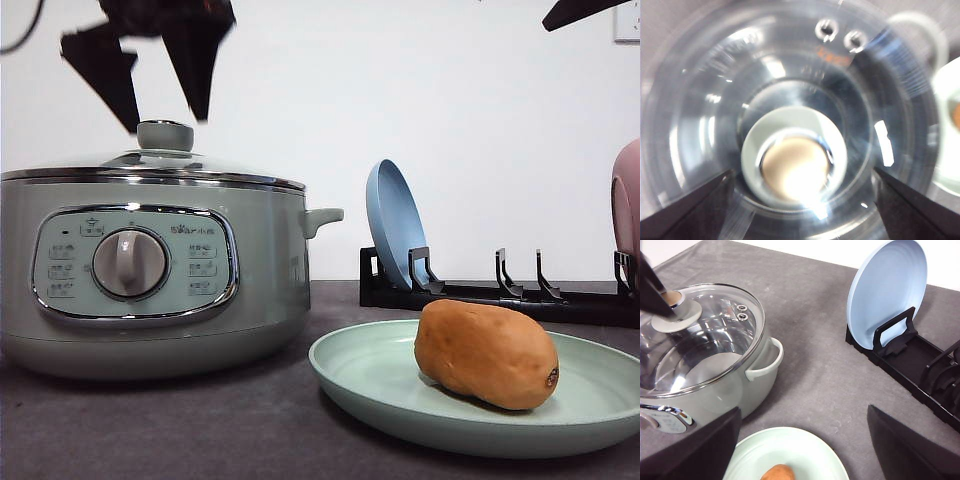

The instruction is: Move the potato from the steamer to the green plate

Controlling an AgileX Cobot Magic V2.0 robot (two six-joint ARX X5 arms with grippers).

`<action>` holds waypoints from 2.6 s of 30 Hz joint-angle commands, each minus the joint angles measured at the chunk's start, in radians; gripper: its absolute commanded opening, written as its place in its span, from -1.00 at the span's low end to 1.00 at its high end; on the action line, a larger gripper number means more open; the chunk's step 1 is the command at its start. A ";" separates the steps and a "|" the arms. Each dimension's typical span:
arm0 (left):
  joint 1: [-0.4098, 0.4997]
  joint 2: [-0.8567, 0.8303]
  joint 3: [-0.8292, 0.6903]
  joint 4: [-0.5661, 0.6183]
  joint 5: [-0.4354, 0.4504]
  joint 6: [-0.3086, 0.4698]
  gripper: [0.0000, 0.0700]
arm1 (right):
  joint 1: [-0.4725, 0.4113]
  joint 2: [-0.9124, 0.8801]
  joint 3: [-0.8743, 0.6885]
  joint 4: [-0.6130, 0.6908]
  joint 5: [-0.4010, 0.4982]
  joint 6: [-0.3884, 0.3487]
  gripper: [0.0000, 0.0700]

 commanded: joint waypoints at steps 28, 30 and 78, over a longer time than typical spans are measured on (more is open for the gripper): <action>-0.038 -0.301 0.035 -0.101 0.257 -0.017 0.57 | 0.005 0.005 0.015 -0.296 -0.343 0.049 0.45; -0.038 -0.301 0.035 -0.101 0.257 -0.017 0.57 | 0.004 0.004 0.015 -0.298 -0.343 0.049 0.45; 0.254 -0.718 -0.297 0.511 0.225 -0.002 -0.99 | 0.004 0.004 0.015 -0.295 -0.340 0.038 -1.00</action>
